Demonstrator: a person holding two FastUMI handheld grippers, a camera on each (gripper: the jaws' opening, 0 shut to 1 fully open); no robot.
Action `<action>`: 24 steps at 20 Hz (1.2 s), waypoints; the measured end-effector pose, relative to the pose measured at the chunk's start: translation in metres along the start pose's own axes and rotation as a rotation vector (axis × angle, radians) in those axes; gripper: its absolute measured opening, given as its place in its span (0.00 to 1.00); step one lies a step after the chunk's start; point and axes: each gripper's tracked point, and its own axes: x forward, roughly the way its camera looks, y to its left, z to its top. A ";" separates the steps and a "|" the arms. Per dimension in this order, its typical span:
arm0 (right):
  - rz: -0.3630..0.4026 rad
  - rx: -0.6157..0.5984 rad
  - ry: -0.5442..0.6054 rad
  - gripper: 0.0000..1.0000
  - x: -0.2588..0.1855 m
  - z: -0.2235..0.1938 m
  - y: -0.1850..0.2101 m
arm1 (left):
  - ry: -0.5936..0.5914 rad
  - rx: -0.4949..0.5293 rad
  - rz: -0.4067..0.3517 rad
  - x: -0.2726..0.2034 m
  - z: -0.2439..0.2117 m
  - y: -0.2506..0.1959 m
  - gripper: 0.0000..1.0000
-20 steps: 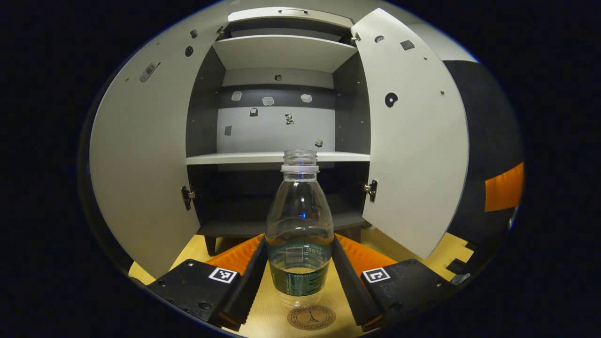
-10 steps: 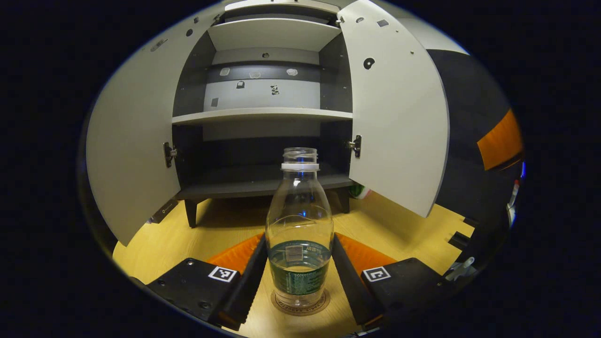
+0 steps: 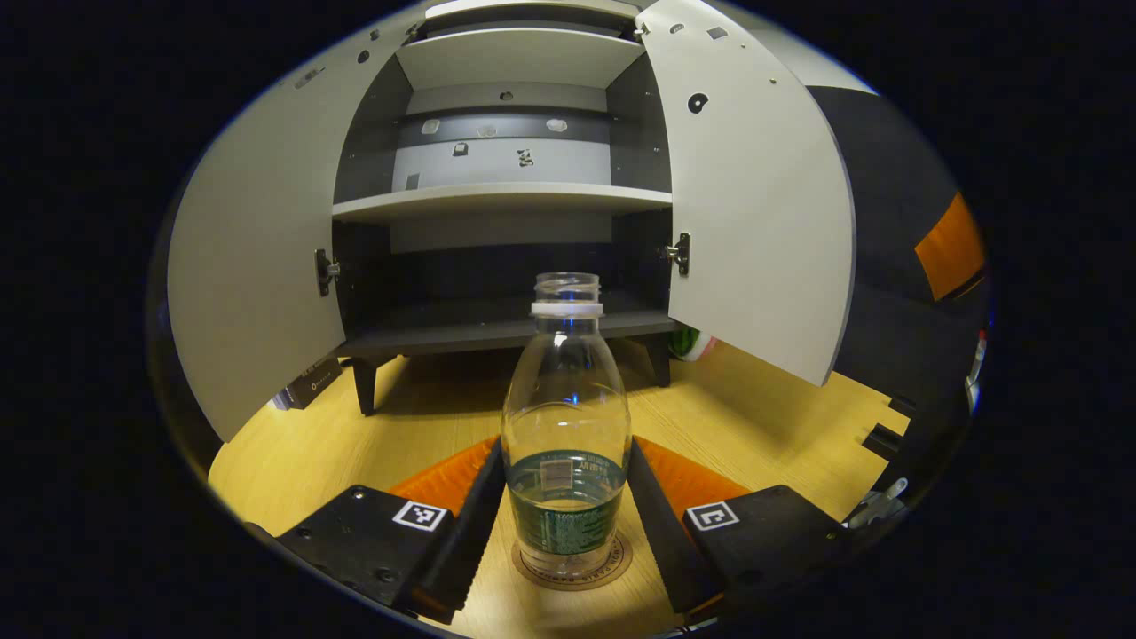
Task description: Grasp the bottle in the cabinet with the left hand and place it on the coaster, then close the right door with the right hand and the left door with the left hand.
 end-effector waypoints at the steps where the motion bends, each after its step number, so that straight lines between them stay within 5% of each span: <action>1: 0.002 -0.003 0.001 1.00 0.000 -0.001 0.000 | 0.006 0.006 0.004 -0.001 -0.002 0.001 0.83; 13: 0.014 0.009 0.018 1.00 -0.012 -0.011 -0.009 | -0.028 0.006 0.024 -0.016 0.005 -0.002 0.85; 24: 0.033 0.067 -0.139 1.00 -0.036 0.050 -0.033 | -0.216 0.051 0.010 -0.045 0.130 -0.010 0.86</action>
